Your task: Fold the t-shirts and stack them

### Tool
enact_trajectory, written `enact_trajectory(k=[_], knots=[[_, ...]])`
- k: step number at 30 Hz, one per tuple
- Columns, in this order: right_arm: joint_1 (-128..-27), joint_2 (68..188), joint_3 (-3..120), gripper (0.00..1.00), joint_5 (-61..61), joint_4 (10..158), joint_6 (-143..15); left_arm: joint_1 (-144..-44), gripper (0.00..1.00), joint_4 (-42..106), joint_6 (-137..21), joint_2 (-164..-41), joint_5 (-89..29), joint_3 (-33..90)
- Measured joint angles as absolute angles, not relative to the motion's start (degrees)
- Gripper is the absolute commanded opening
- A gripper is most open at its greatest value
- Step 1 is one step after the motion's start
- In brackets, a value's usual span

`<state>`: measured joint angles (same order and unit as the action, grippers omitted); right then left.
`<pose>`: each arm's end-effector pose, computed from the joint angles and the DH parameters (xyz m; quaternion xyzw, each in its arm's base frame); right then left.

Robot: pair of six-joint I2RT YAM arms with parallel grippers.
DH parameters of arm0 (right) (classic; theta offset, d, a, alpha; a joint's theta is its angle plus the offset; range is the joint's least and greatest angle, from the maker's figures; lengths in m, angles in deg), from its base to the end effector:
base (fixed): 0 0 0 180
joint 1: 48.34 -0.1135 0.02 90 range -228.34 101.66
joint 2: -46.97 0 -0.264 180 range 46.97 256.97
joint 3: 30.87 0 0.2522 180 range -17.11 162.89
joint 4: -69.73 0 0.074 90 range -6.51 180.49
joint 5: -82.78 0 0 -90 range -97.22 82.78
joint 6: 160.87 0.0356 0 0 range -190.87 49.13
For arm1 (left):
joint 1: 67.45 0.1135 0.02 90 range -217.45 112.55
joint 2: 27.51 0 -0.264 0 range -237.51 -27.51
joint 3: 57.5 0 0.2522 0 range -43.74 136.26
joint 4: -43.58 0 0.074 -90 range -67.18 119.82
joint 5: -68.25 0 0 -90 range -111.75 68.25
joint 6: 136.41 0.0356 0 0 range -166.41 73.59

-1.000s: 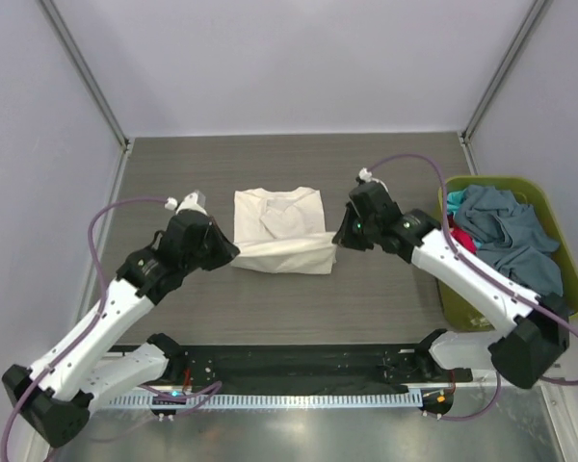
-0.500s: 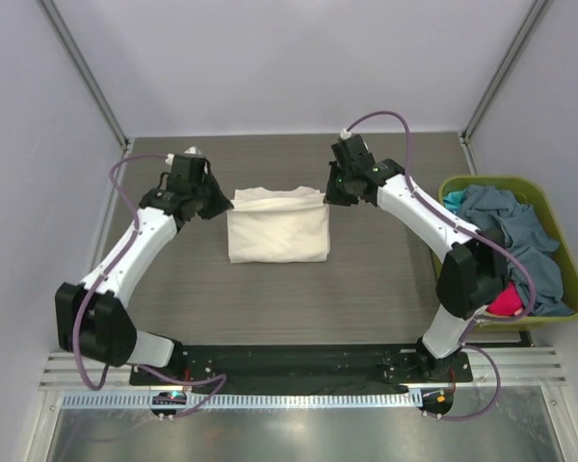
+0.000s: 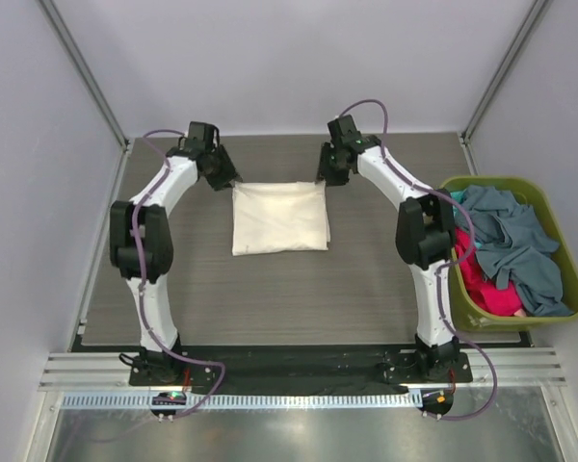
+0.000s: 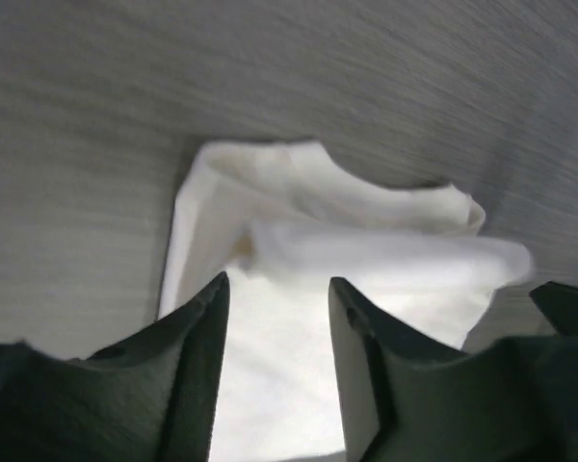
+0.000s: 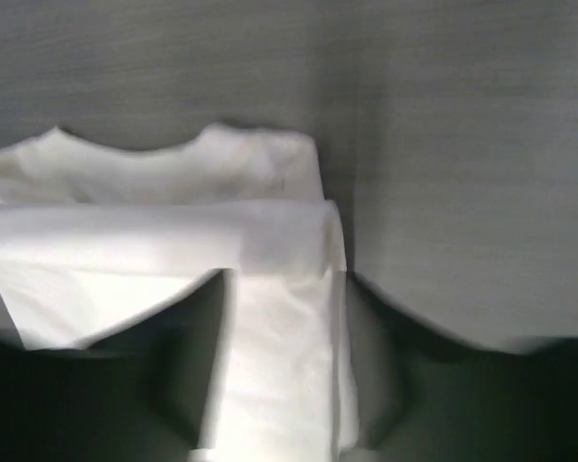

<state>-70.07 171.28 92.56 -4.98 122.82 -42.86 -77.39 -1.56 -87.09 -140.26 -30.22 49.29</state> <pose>0.4504 0.1810 0.2391 0.0460 0.9497 0.1469 0.2727 0.4340 -0.0814 0.2458 -0.2255 0.9132 -0.2049 0.2704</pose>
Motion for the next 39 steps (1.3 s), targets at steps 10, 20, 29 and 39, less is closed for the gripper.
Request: enact_trajectory(k=[10,20,29,39], knots=[[-64.6,175.5,94.4,0.93,-3.3,121.4,-45.7,-74.5,1.00,-12.5,-83.6,-151.9,-31.6,67.6],[-69.9,159.1,62.2,0.92,2.1,112.7,-44.5,-77.3,1.00,-13.3,-79.9,-104.6,-29.2,32.6],[-73.3,162.1,61.6,0.43,4.8,106.1,-41.5,-77.2,1.00,-16.7,-74.4,-84.4,-24.3,13.0],[-79.5,176.1,80.5,0.16,5.6,105.3,-35.8,-77.2,1.00,-16.4,-74.2,-71.9,-20.3,8.5]])
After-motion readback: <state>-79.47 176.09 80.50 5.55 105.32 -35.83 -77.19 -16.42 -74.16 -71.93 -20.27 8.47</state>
